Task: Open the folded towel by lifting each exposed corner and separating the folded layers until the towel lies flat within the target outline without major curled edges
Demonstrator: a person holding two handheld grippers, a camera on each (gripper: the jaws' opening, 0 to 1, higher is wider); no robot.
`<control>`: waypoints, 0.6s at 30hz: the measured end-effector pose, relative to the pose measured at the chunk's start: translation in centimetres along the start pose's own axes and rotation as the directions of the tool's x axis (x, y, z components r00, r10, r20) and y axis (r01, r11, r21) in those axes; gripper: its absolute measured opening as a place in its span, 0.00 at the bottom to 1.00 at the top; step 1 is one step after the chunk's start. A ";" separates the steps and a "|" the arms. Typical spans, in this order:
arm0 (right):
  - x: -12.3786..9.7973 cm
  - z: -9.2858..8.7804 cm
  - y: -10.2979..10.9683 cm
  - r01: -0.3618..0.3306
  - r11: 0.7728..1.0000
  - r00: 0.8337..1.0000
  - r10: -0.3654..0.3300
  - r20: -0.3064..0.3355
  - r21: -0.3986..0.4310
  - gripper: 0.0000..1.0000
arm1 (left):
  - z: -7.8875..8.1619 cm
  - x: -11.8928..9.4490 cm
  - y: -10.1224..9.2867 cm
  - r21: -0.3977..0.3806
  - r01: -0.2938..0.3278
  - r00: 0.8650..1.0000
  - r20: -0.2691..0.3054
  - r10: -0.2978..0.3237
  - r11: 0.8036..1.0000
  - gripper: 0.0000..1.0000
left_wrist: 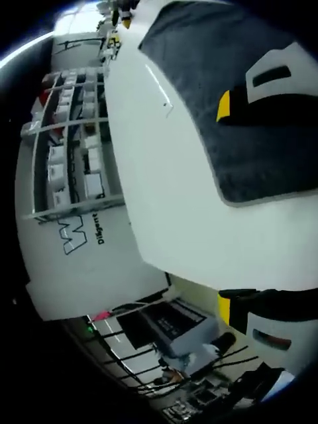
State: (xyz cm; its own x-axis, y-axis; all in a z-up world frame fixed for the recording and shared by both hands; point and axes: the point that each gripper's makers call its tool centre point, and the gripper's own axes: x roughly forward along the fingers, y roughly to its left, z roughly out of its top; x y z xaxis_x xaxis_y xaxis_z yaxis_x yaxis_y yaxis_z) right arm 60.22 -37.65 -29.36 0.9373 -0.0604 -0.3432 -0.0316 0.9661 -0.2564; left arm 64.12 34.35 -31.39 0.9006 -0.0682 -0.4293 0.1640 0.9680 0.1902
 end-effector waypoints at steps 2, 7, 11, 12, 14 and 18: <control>-0.8 0.1 0.3 -0.007 1.000 1.000 0.007 0.014 0.005 1.00 | 0.2 -0.8 -0.3 0.008 0.006 1.000 0.017 -0.006 1.000 1.00; -2.3 0.6 1.0 -0.024 1.000 0.999 0.024 0.038 -0.001 1.00 | 0.2 -2.4 -1.7 0.020 0.037 0.998 0.040 -0.038 0.999 1.00; -3.5 0.8 1.7 -0.048 0.999 0.997 0.048 0.057 0.010 1.00 | 0.8 -4.2 -2.7 0.024 0.060 0.996 0.072 -0.061 0.998 1.00; -3.6 0.8 1.7 -0.052 0.999 0.997 0.052 0.058 0.012 1.00 | 1.0 -4.6 -2.8 0.027 0.063 0.994 0.084 -0.065 0.998 1.00; -3.7 0.8 1.5 -0.059 0.998 0.996 0.058 0.067 0.014 0.99 | 1.1 -5.2 -3.0 0.031 0.067 0.993 0.093 -0.069 0.997 1.00; -4.3 0.7 1.2 -0.049 0.999 0.996 0.049 0.071 0.002 0.99 | 0.0 -5.7 -3.2 0.060 0.071 0.996 0.043 -0.073 0.996 1.00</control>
State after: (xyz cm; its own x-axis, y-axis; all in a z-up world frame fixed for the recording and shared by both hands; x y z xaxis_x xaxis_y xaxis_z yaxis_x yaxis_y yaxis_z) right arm 56.44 -36.07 -27.56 0.9570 0.0050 -0.2899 -0.0769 0.9685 -0.2370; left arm 58.52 31.62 -29.55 0.9026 -0.1493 -0.4037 0.2511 0.9445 0.2120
